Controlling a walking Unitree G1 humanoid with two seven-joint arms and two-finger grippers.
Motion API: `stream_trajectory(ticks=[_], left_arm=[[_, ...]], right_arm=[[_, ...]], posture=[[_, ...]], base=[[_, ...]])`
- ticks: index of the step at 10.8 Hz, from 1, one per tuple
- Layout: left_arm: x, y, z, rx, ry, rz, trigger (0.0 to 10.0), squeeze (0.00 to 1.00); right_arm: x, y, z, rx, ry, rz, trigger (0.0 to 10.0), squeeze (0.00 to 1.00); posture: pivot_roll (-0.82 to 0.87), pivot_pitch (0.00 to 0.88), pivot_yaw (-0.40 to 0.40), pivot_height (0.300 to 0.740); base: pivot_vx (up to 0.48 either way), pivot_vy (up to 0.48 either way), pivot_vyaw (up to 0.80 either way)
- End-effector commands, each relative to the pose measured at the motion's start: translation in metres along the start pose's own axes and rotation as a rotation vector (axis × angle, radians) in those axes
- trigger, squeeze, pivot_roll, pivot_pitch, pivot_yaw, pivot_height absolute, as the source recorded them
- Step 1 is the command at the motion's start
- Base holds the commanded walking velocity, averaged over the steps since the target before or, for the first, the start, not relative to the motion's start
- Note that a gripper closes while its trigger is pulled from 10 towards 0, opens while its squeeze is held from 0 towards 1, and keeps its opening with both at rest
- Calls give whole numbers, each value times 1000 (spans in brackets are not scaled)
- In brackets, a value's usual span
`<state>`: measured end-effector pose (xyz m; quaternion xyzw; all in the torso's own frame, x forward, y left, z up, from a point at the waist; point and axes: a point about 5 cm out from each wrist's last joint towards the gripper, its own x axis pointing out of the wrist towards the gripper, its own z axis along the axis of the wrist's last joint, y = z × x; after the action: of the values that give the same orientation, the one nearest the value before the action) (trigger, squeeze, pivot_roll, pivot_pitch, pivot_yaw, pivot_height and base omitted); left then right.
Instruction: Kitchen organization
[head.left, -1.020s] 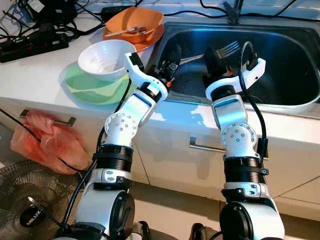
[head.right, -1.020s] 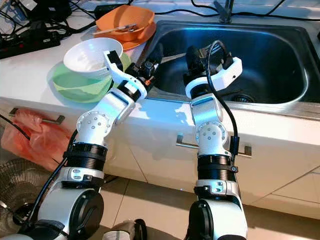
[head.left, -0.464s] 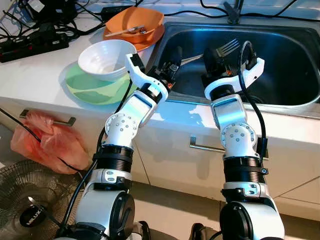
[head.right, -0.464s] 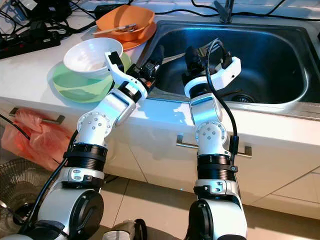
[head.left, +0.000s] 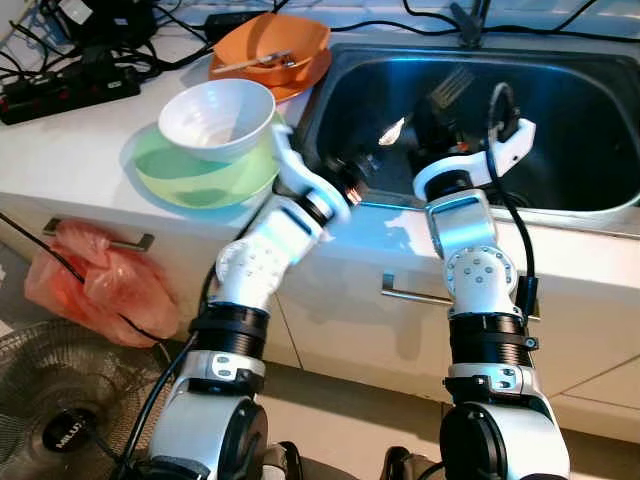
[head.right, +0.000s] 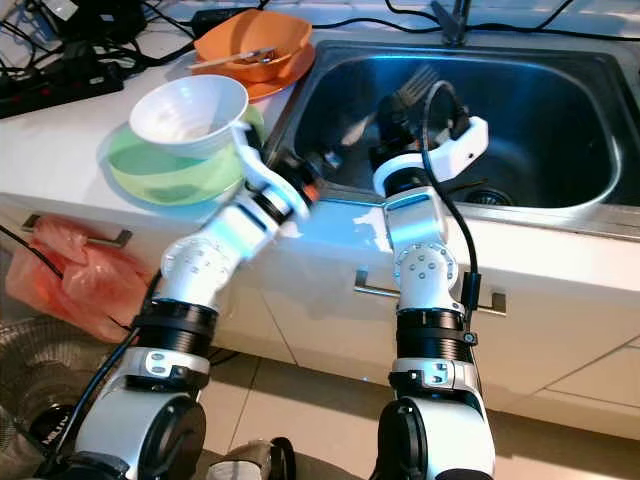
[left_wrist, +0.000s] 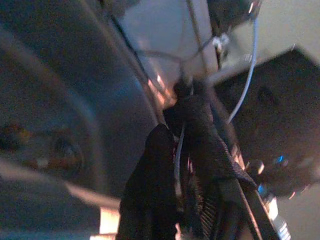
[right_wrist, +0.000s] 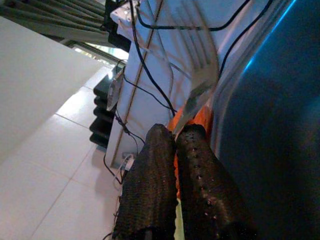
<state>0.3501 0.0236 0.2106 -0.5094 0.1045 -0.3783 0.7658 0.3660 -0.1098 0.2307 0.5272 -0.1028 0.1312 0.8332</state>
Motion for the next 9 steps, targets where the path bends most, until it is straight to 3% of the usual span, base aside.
stream_trajectory(ticks=[1,9], left_arm=[[13,-9,-50,-121,88,-40,10000,1000],[12,-8,-44,-94,74,-38,10000,1000]], right_arm=[[6,25,-15,33,32,69,0,0],[5,21,-15,15,33,58,0,0]], posture=[[-10,125,128,740],[-4,129,127,740]], base=[[0,0,0],[0,0,0]])
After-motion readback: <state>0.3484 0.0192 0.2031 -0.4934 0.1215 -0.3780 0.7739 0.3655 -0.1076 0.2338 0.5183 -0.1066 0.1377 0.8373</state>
